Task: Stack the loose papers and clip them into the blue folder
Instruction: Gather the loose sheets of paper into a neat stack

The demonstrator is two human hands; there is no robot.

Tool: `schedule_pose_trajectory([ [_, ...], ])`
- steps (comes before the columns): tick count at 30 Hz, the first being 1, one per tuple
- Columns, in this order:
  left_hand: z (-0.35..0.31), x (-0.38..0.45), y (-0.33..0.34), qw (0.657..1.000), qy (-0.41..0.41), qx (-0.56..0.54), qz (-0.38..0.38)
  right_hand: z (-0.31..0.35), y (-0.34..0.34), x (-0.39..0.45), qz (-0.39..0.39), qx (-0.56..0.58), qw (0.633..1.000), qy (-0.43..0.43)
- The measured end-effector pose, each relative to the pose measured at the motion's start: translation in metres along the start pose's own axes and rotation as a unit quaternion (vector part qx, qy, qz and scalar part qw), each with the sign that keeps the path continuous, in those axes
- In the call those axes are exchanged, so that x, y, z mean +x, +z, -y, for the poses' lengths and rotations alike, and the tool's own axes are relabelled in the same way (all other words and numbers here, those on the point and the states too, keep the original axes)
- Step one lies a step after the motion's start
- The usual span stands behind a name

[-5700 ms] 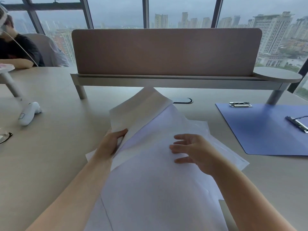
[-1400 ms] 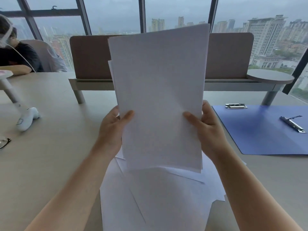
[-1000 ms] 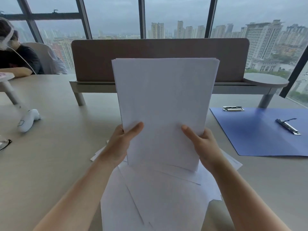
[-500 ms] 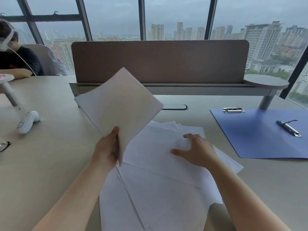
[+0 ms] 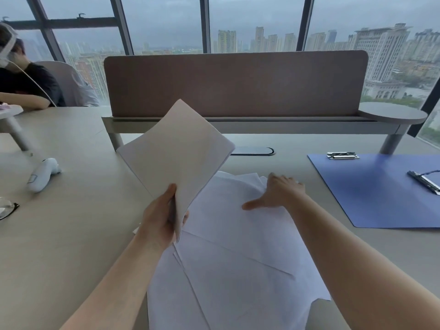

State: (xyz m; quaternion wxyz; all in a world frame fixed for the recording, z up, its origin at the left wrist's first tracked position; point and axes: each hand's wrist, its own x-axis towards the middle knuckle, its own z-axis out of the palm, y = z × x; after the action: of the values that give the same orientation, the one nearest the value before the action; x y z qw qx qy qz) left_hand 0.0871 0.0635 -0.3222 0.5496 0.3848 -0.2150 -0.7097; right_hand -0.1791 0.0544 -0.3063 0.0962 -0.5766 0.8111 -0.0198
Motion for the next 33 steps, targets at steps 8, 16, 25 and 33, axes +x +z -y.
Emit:
schedule_pose_trajectory([
  [8, -0.01, 0.002, -0.003, 0.999, 0.017, -0.022, 0.019, -0.011, 0.0, 0.0, -0.007, 0.113, 0.993, -0.025],
  [16, -0.002, 0.0, -0.003, 1.0, 0.006, -0.029, 0.011, -0.013, 0.017, -0.037, -0.012, 0.105, 0.992, -0.063],
  [25, 0.002, -0.008, 0.003, 1.0, 0.009, -0.008, 0.002, 0.001, 0.011, -0.052, 0.039, 0.062, 0.997, 0.008],
  [33, 0.004, -0.01, 0.007, 1.0, 0.013, 0.005, 0.003, 0.016, 0.003, -0.053, 0.034, 0.074, 0.997, 0.008],
])
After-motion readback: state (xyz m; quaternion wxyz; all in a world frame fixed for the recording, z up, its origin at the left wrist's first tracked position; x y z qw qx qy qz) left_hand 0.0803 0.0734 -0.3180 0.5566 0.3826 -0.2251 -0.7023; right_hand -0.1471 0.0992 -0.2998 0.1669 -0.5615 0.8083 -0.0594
